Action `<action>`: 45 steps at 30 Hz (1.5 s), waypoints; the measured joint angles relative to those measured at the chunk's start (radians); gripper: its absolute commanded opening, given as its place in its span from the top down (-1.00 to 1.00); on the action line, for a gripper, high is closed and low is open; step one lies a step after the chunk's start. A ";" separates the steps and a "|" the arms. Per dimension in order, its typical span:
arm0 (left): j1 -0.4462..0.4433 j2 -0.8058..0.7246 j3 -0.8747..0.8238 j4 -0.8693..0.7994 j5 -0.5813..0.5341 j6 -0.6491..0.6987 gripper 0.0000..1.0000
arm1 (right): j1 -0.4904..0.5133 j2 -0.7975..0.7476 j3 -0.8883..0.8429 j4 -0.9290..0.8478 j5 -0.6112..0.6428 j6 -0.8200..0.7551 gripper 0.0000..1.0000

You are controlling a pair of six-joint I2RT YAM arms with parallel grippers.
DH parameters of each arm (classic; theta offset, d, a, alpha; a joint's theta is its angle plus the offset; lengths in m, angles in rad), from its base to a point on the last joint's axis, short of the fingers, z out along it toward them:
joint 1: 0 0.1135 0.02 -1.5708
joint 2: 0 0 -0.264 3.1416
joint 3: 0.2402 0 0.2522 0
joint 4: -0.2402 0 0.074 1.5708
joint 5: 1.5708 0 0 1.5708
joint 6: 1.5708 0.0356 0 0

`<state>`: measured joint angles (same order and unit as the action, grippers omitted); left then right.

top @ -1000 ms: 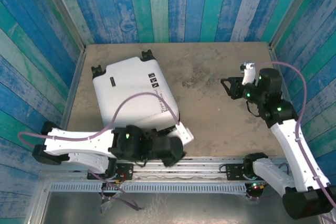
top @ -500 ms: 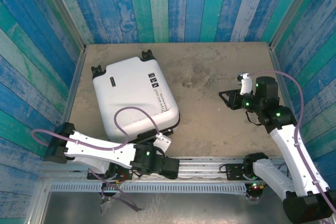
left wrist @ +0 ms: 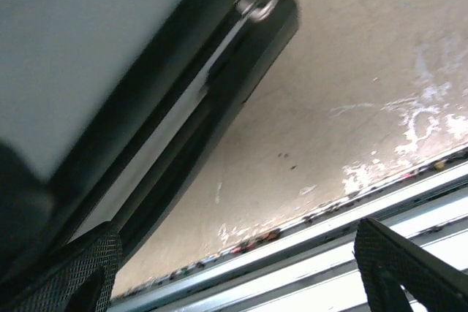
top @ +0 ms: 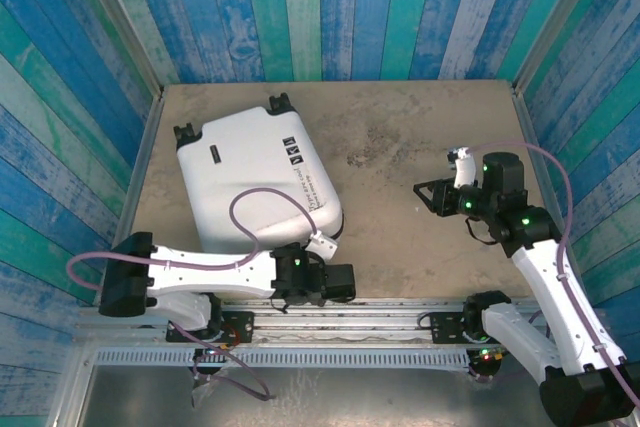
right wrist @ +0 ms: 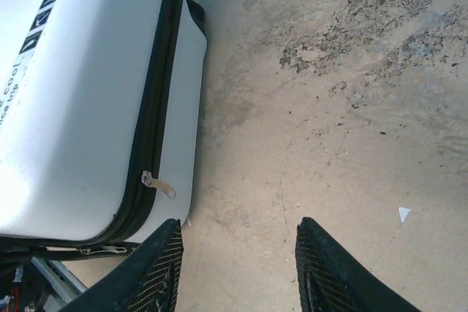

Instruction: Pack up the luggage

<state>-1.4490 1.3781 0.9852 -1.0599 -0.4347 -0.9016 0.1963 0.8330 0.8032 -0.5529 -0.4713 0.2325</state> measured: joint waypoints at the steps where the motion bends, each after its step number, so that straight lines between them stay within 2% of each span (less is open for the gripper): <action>1: 0.010 0.000 -0.003 0.023 0.016 0.026 -0.73 | 0.000 0.000 -0.004 0.000 0.000 -0.002 0.11; 6: 0.060 0.006 -0.022 0.108 0.112 0.131 -0.78 | 0.000 0.000 -0.032 0.004 -0.001 -0.005 0.10; 10: 0.135 0.055 -0.021 0.146 0.152 0.211 -0.80 | 0.000 0.001 -0.056 0.009 -0.003 -0.005 0.08; 15: 0.225 0.161 0.004 0.135 0.152 0.276 -0.82 | 0.000 0.002 -0.060 0.016 -0.004 -0.008 0.08; 19: 0.264 0.223 0.064 0.095 0.134 0.287 -0.82 | 0.000 0.001 -0.061 0.016 -0.003 -0.015 0.06; 28: 0.276 0.222 0.253 -0.008 -0.038 0.303 -0.78 | 0.000 -0.003 -0.067 0.016 0.006 -0.036 0.02; 39: 0.272 0.245 0.154 0.052 -0.038 0.396 -0.79 | 0.001 0.039 -0.067 0.021 0.016 -0.043 0.01; 45: 0.297 0.246 0.123 0.057 -0.020 0.397 -0.80 | 0.001 0.039 -0.067 0.021 0.020 -0.048 0.00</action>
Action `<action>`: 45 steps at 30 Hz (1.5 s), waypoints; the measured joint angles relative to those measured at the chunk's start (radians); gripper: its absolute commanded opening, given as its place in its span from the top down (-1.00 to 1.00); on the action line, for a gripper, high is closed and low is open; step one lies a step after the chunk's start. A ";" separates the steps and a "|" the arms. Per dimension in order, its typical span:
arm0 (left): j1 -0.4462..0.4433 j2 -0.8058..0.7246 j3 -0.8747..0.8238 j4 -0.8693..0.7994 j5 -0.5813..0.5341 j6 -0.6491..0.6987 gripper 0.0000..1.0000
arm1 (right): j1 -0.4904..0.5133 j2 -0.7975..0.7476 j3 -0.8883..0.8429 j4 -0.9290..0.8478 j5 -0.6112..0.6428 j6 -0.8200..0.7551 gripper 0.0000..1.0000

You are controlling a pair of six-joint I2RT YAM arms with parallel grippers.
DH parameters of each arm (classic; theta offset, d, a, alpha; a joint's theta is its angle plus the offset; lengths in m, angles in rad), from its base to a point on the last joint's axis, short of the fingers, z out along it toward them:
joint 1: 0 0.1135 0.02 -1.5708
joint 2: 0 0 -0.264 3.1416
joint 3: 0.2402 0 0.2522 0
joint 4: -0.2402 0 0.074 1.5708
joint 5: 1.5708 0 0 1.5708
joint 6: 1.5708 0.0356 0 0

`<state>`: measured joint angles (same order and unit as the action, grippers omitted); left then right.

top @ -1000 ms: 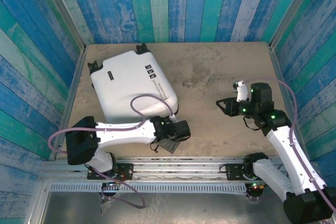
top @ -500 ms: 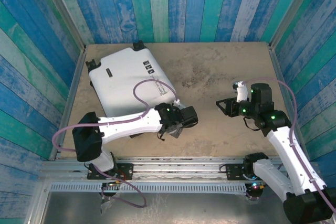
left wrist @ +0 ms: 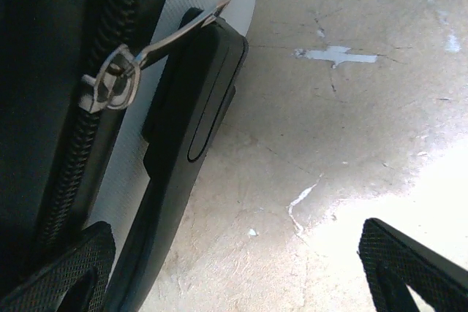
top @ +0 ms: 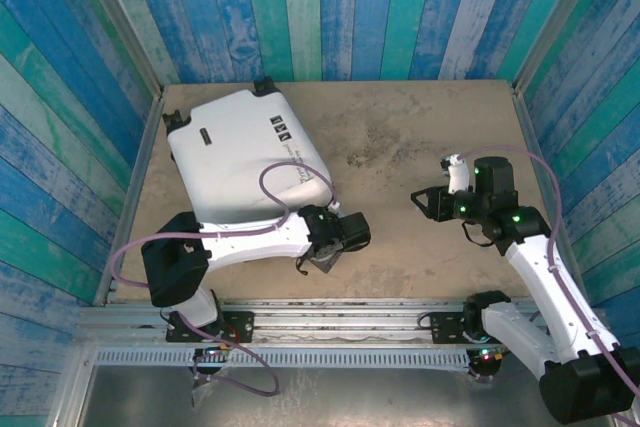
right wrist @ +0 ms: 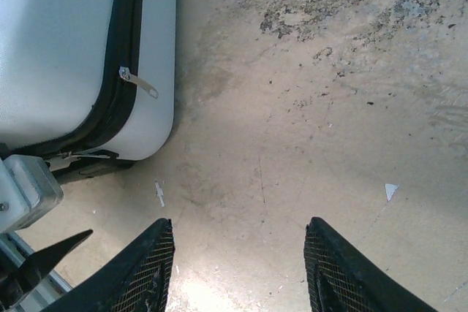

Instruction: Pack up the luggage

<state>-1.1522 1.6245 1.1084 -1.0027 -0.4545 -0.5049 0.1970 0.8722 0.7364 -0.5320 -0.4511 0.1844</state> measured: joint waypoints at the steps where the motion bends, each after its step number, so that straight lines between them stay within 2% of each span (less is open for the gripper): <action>1: 0.006 0.000 0.000 0.000 0.001 0.000 -0.81 | 0.000 0.000 0.000 0.000 0.000 -0.002 0.00; 12: 0.119 0.040 -0.018 0.019 0.027 0.020 -0.82 | 0.000 -0.007 0.000 -0.007 0.003 -0.013 -0.02; 21: 0.132 0.125 -0.013 0.031 0.029 0.048 -0.75 | -0.001 -0.015 0.000 -0.010 0.007 -0.022 -0.03; 30: 0.154 0.251 0.098 -0.092 0.077 0.086 -0.74 | -0.003 -0.057 0.000 -0.040 0.011 -0.028 -0.04; 36: 0.201 0.245 0.103 -0.084 0.105 0.132 -0.36 | -0.005 -0.130 0.000 -0.061 0.032 -0.027 -0.04; 38: 0.230 0.232 0.091 -0.043 0.109 0.164 -0.08 | -0.005 -0.153 0.000 -0.063 0.046 -0.027 -0.03; 41: 0.268 0.206 0.070 0.019 0.120 0.212 0.13 | -0.006 -0.177 0.000 -0.063 0.072 -0.026 -0.01; 45: 0.281 0.178 0.037 0.078 0.125 0.249 0.56 | -0.006 -0.189 0.000 -0.044 0.079 -0.024 0.03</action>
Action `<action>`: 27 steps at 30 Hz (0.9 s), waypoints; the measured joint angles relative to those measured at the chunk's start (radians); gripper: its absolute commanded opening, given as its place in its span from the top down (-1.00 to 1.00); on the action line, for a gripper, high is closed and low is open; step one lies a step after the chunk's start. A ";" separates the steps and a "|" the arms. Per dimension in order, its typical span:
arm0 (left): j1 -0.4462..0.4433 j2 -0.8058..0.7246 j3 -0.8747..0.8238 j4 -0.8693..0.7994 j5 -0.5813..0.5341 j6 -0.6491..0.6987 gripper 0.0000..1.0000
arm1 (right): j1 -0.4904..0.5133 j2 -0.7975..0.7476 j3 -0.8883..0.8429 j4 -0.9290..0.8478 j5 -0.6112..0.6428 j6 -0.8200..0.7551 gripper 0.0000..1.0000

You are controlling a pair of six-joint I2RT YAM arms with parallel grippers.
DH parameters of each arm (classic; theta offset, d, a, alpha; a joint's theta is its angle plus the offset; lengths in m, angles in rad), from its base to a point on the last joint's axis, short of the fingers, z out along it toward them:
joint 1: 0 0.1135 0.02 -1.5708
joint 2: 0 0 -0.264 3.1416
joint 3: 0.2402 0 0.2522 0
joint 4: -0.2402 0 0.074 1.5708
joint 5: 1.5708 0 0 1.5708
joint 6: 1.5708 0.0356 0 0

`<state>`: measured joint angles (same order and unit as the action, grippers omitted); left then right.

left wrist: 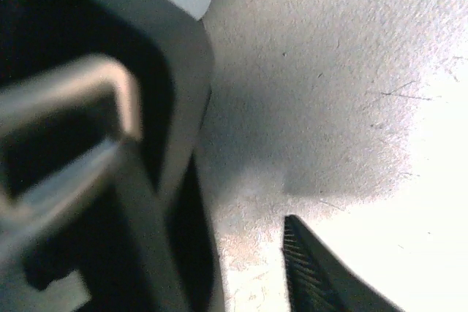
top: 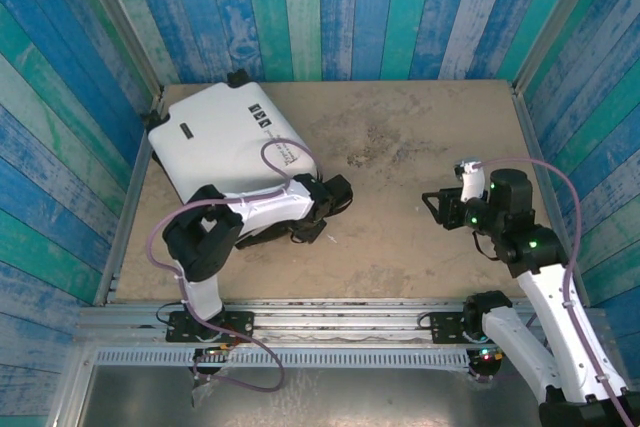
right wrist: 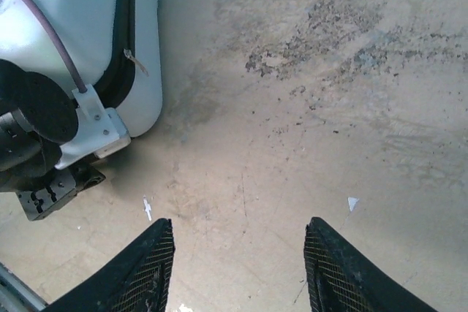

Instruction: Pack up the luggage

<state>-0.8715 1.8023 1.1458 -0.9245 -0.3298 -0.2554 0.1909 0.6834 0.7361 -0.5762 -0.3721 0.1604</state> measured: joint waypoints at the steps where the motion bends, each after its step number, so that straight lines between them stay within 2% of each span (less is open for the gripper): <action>1: 0.002 -0.010 -0.014 0.018 -0.008 0.018 0.67 | 0.000 -0.002 -0.003 0.013 -0.006 0.000 0.03; 5: 0.000 -0.066 -0.087 0.098 -0.009 0.064 1.00 | -0.001 -0.004 -0.035 0.077 -0.074 -0.016 0.05; 11: -0.040 -0.229 -0.262 0.170 0.021 0.146 1.00 | 0.034 -0.005 -0.149 0.249 -0.170 -0.018 0.04; 15: -0.054 -0.333 -0.362 0.210 0.049 0.201 0.98 | 0.153 0.021 -0.222 0.366 -0.147 0.004 0.01; 16: -0.055 -0.351 -0.381 0.225 0.053 0.213 0.88 | 0.189 0.039 -0.240 0.401 -0.135 0.013 0.01; 18: -0.056 -0.388 -0.415 0.251 0.060 0.236 0.14 | 0.247 0.071 -0.272 0.457 -0.105 0.030 0.02; 19: -0.056 -0.410 -0.433 0.277 0.091 0.231 -0.01 | 0.274 0.092 -0.289 0.486 -0.090 0.039 0.02; 21: -0.057 -0.444 -0.457 0.337 0.146 0.201 -0.12 | 0.315 0.127 -0.311 0.527 -0.058 0.055 0.02; 23: -0.054 -0.451 -0.450 0.375 0.180 0.167 -0.14 | 0.339 0.155 -0.316 0.549 -0.029 0.068 0.01; 27: -0.052 -0.451 -0.372 0.320 0.189 0.100 -0.16 | 0.344 0.169 -0.315 0.586 0.024 0.086 0.01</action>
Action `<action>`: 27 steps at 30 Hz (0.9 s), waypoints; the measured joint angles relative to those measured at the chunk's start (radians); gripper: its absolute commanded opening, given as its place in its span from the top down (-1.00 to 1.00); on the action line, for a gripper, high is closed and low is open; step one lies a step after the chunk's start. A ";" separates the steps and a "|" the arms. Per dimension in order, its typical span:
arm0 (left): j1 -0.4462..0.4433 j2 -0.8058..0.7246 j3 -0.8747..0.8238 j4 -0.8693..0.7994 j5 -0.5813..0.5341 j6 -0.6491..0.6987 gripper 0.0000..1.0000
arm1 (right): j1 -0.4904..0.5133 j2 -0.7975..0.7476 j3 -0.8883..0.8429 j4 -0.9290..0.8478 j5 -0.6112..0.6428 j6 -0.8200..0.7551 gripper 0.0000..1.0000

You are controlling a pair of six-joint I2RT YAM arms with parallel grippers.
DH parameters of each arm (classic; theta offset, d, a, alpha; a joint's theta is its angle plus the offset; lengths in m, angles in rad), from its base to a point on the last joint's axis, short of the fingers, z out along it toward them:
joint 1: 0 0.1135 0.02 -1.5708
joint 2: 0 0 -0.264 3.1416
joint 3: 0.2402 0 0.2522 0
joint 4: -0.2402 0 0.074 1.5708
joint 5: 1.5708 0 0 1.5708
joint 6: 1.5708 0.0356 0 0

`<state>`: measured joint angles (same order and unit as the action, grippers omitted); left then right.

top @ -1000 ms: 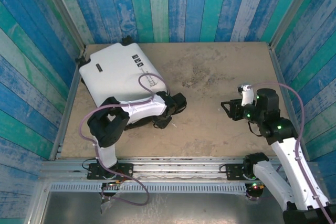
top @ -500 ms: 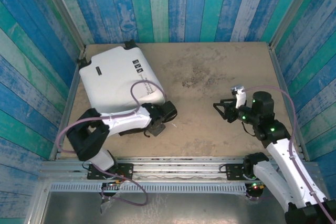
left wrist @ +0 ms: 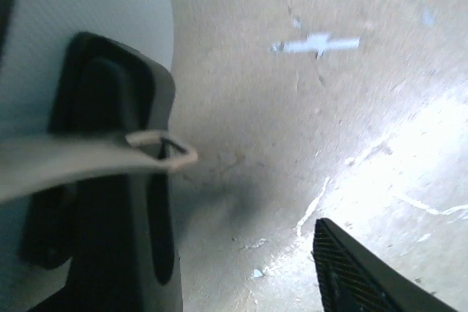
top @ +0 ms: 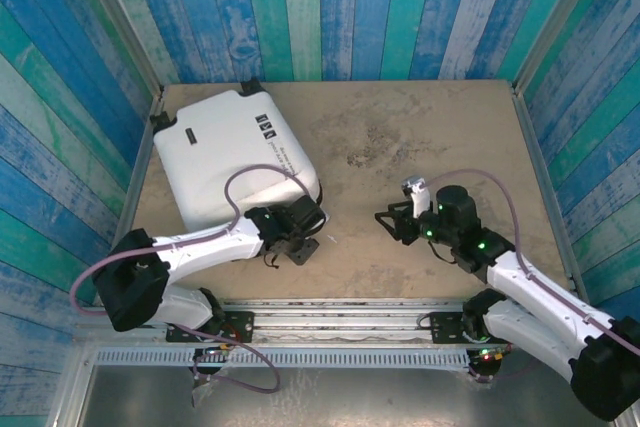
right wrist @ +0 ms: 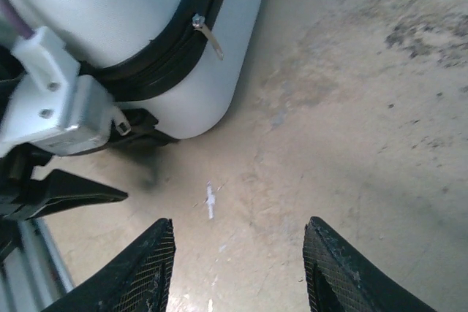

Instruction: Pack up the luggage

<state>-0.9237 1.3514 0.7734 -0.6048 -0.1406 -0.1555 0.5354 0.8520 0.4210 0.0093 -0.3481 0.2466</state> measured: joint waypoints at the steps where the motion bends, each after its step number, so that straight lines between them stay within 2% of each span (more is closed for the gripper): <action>1: 0.000 0.000 0.027 -0.023 -0.003 -0.021 -0.17 | 0.000 0.000 0.003 0.002 0.013 0.000 0.01; 6: -0.002 -0.068 0.053 -0.073 -0.022 -0.108 -0.32 | 0.000 0.007 0.036 0.002 0.046 -0.010 0.01; 7: -0.005 -0.117 0.039 -0.072 -0.024 -0.124 -0.39 | 0.000 0.014 0.047 0.003 0.051 -0.016 0.00; 11: -0.009 -0.319 -0.056 -0.068 -0.032 -0.171 -0.46 | 0.000 0.043 0.068 0.004 0.066 -0.026 0.00; 14: -0.010 -0.360 -0.129 -0.012 -0.033 -0.178 -0.49 | -0.003 0.073 0.082 -0.004 0.088 -0.019 0.02; 16: -0.011 -0.288 -0.134 0.034 -0.032 -0.171 -0.59 | -0.011 0.097 0.104 -0.020 0.099 -0.007 0.02; 20: -0.027 -0.116 -0.058 0.100 -0.051 -0.156 -0.63 | -0.039 0.132 0.157 -0.059 0.111 -0.001 0.02; 23: -0.030 0.002 0.089 0.102 -0.093 -0.121 -0.63 | -0.079 0.135 0.167 -0.080 0.113 0.004 0.03; 27: -0.077 0.157 0.332 0.090 -0.241 -0.033 -0.62 | -0.157 0.135 0.167 -0.111 0.117 0.032 0.02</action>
<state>-1.0008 1.5085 1.1053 -0.5148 -0.3820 -0.1883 0.3786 0.9874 0.5880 -0.1020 -0.2314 0.2783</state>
